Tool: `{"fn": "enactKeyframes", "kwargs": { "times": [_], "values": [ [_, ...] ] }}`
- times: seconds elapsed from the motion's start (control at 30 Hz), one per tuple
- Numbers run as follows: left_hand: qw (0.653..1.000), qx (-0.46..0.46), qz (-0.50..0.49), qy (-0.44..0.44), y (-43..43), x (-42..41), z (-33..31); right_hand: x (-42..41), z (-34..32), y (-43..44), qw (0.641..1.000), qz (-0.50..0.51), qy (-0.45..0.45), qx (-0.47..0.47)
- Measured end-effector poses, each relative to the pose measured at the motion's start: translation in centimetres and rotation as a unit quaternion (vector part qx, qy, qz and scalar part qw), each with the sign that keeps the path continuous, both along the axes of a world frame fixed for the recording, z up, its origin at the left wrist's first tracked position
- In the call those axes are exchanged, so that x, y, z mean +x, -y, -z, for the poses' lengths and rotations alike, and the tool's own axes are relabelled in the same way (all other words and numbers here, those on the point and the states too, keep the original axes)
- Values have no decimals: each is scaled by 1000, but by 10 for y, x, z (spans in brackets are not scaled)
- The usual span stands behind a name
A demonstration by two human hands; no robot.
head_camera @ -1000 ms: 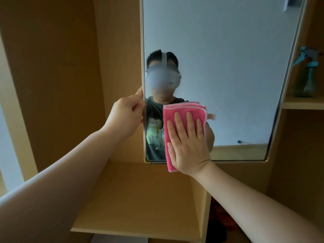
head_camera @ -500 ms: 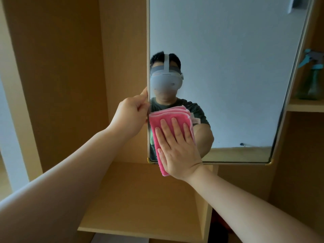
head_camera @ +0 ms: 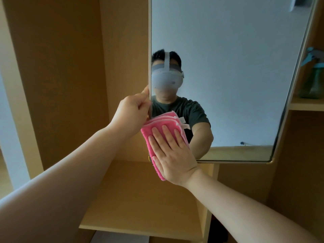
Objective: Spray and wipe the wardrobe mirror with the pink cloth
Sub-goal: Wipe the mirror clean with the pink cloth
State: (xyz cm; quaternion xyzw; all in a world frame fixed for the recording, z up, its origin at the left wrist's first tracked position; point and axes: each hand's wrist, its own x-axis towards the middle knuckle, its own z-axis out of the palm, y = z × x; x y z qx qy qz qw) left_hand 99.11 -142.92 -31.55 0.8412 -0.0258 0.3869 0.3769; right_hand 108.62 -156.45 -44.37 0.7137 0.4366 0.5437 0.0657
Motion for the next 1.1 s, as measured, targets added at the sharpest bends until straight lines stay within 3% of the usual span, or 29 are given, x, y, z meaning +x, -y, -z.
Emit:
{"fn": "enactKeyframes", "kwargs": {
  "times": [0.4,0.7,0.87,1.1],
  "values": [
    [998,-54,32,-3,-3,5,2,1,18,9,996,-62,15,-55],
    [998,-45,38,-3,-6,-1,3,-17,16,13,979,-157,-44,-121],
    [999,13,7,-29,-19,-15,-12,-46,-23,-11,953,-231,-155,-122],
    [995,-28,-62,-76,-64,-58,-105,-83,-140,-65,917,-266,-287,-84]
  ]
}}
